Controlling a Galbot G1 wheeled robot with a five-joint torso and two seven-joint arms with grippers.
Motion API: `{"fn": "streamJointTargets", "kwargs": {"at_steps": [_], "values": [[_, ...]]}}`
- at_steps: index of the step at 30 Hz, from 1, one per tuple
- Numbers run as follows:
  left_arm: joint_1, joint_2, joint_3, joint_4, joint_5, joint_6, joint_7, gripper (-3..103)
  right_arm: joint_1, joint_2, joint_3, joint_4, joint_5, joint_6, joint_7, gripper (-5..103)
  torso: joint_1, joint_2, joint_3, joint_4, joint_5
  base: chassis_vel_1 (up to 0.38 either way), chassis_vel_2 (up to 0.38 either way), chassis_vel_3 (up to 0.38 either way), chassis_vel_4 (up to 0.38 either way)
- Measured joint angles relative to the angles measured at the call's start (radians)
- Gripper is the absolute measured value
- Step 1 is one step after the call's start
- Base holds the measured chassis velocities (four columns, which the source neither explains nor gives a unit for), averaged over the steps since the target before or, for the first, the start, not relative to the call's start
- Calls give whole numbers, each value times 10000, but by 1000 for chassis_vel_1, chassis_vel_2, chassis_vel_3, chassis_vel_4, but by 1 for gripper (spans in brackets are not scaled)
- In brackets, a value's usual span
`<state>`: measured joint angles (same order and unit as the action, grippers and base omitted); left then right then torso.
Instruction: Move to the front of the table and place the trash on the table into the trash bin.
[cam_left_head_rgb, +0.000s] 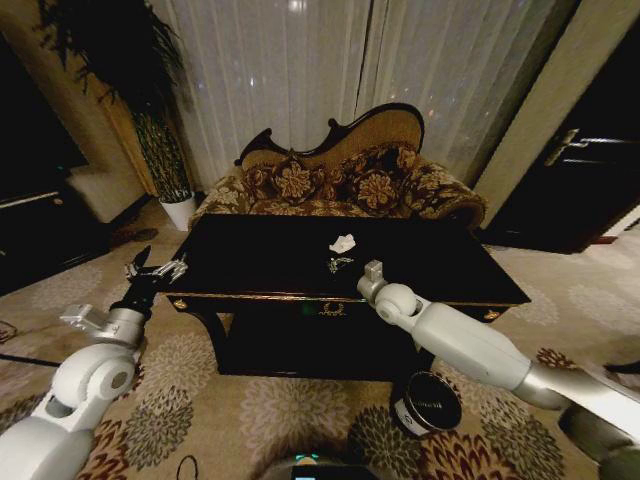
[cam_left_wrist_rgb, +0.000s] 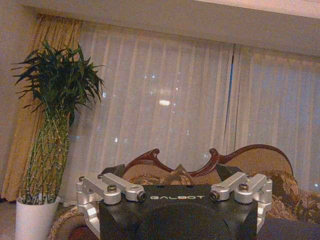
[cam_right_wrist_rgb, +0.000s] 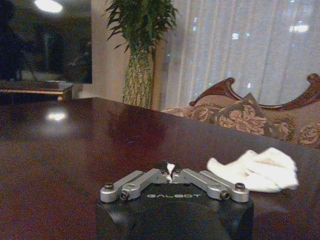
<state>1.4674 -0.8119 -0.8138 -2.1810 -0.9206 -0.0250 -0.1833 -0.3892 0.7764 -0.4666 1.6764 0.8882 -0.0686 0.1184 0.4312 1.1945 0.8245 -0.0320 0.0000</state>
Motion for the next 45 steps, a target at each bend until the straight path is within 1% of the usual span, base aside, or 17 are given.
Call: {"fn": "streamJointTargets", "kwargs": {"at_steps": [2, 5, 6, 8, 9, 10, 13, 14, 17, 18, 24, 28, 29, 34, 35, 39, 45], "values": [[0, 0, 0, 0, 0, 0, 0, 100, -775, -285, 790, 432, 25, -67, 67, 0, 0, 0, 0, -1, 3, 0, 0, 0, 0], [0, 0, 0, 0, 0, 0, 12, 100, -2105, -1127, 2183, 1140, -37, -122, 181, 0, -1, 0, 0, -3, 5, 0, 0, 0, 0], [0, 0, 0, 0, 0, 0, 12, 100, -2105, -1127, 2183, 1140, -37, -122, 181, 0, -1, 0, 0, -3, 5, 0, 0, 0, 0], [0, 0, 0, 1, 0, 0, -1, 100, -3198, -1701, 3377, 1628, -131, -122, 159, 0, 0, 0, -1, -2, 2, 0, 0, 0, 0], [0, 0, 0, 1, 0, 0, -1, 100, -3198, -1701, 3377, 1628, -131, -122, 159, 0, 0, 0, -1, -2, 2, 0, 0, 0, 0], [0, 0, 0, 1, 0, 0, -1, 100, -4183, -2117, 4351, 1965, -211, -81, 61, 0, 0, 0, -1, -5, 3, 0, 0, 0, 0], [0, 0, 0, 1, 0, 0, 1, 100, -6128, -2701, 6390, 2637, -415, 142, -135, 0, -1, 1, -2, -8, 0, 0, 0, 0, 0], [0, 0, 0, 1, 0, 0, 1, 100, -6128, -2701, 6390, 2637, -415, 142, -135, 0, -1, 1, -2, -8, 0, 0, 0, 0, 0], [0, 0, 0, 1, 0, 0, -1, 100, -7418, -2801, 7620, 3107, -497, 333, -74, 0, -2, 1, -2, -3, 1, 0, 0, 0, 0], [0, 0, 0, 1, 0, 0, 0, 100, -8122, -2701, 8194, 3280, -604, 407, -33, 0, -1, 1, -2, -2, -1, 0, 0, 0, 0], [0, 0, 0, 1, 0, 0, 0, 100, -9671, -2193, 9303, 3559, -1067, 680, -32, 0, -1, -1, -1, -3, 2, 0, 0, 0, 0], [0, 0, 0, 1, 0, 0, 0, 100, -11187, -1470, 10794, 3654, -1414, 1142, -283, 0, -1, -1, -2, -1, 0, 0, 0, 0, 0], [0, 0, 0, 1, 0, 0, 0, 100, -11187, -1470, 10794, 3654, -1414, 1142, -283, 0, -1, -1, -2, -1, 0, 0, 0, 0, 0], [0, -1, -1, 1, 0, 0, 0, 100, -13096, -229, 12337, 3431, -2072, 1859, -859, 0, -2, 0, -1, -4, 0, 0, 0, 0, 0], [0, -1, -1, 1, 0, 0, 0, 100, -13096, -229, 12337, 3431, -2072, 1859, -859, 0, -2, 0, -1, -4, 0, 0, 0, 0, 0], [0, 0, -1, 1, 0, 0, 0, 100, -13741, 619, 12701, 2737, -2490, 2384, -1151, 0, -2, 0, -1, -3, -1, 0, 0, 0, 0], [0, 0, 0, 1, 0, 0, 0, 100, -13792, 1141, 12552, 1878, -2865, 2797, -1338, 0, 0, -1, 0, -4, 0, 0, 0, 0, 0]]}}
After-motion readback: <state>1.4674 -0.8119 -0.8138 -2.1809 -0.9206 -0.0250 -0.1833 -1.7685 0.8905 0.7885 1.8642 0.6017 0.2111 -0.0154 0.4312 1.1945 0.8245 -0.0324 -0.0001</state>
